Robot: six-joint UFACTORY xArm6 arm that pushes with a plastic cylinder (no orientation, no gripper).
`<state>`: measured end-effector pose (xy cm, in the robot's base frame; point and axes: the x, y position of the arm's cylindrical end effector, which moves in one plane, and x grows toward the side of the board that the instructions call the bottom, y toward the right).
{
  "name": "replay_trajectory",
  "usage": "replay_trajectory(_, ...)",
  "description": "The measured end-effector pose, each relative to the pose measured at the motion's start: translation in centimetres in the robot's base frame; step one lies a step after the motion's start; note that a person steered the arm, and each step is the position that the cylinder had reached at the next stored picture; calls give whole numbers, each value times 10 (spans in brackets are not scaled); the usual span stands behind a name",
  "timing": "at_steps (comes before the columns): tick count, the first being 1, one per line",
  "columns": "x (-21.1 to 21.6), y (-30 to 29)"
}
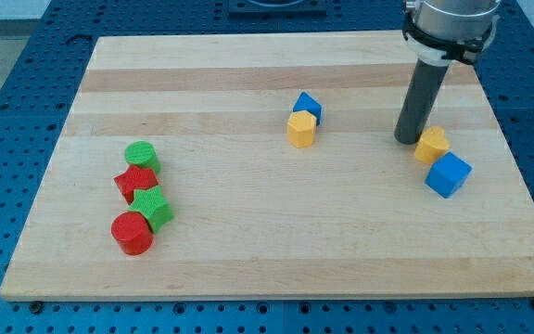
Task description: Slide the yellow hexagon right a bit
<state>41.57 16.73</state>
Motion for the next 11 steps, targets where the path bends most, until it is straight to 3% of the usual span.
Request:
replay_trajectory(3, 9, 3)
replay_trajectory(5, 39, -35)
replay_trajectory(6, 47, -65)
replay_trajectory(8, 34, -194)
replay_trajectory(9, -3, -194)
replay_trajectory(11, -13, -120)
